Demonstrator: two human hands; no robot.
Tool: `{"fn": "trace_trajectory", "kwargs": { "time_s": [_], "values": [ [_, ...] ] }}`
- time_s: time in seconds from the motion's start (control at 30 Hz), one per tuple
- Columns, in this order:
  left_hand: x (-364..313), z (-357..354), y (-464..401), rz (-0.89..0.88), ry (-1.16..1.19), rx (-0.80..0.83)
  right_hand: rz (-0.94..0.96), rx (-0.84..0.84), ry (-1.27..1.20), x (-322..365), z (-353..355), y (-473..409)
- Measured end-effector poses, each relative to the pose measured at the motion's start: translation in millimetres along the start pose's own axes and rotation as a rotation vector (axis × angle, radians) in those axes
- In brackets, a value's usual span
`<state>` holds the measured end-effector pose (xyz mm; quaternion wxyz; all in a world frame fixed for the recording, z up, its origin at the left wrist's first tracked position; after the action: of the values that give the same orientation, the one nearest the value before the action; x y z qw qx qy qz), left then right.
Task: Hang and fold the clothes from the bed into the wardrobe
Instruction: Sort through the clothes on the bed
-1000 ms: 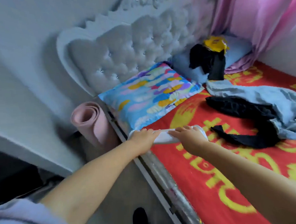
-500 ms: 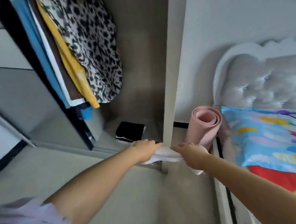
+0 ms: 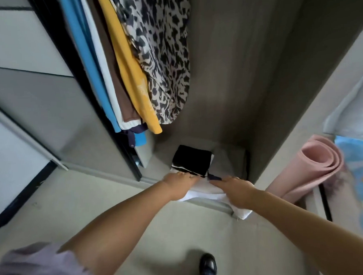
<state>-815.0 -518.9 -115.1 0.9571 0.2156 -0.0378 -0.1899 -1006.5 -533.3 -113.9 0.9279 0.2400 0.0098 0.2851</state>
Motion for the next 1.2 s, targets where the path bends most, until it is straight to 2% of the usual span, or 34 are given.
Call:
{"fn": "trace_trajectory", "kwargs": {
  "time_s": [0.17,0.5,0.63,0.77,0.87,0.97,1.1,1.2],
  "values": [
    [46.1,-19.9,-79.2,-0.004,-0.010,0.092,-0.003,0.048,-0.054,-28.9,-10.6,-83.7],
    [156.1,-71.8,-271.4,0.037,-0.039,0.143,-0.021,0.075,-0.093,-106.7,-47.7,-312.2],
    [198.5,-113.1,-363.2,0.018,-0.138,0.065,-0.025,0.061,-0.095,-141.5,-83.1,-409.1],
    [233.0,-154.5,-447.1,0.111,-0.167,-0.085,-0.142,-0.161,0.053,-168.4,-103.7,-484.7],
    [251.5,-207.7,-490.9,0.166,-0.148,-0.170,-0.221,-0.269,0.040,-174.9,-152.8,-525.8],
    [262.5,-271.4,-516.5,0.128,-0.160,-0.258,-0.221,-0.197,-0.055,-167.9,-227.5,-559.1],
    [270.8,-362.2,-531.6,0.186,-0.003,0.088,-0.229,-0.022,-0.082,-152.9,-304.8,-587.8],
    [269.5,-374.1,-531.8,0.173,0.119,0.191,-0.204,-0.011,-0.065,-154.3,-314.5,-591.6]
  ]
}}
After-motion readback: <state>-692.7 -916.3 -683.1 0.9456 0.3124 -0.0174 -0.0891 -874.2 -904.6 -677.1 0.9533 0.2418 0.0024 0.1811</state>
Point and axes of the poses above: each hand's wrist, its own y-axis away from the middle knuckle, its own z-axis out of the back of the hand, x = y × z, the point moved 3 cm from there along -y, towards the middle knuckle, and after that the axes turned 1 degree about x, right-handed, at the moved point
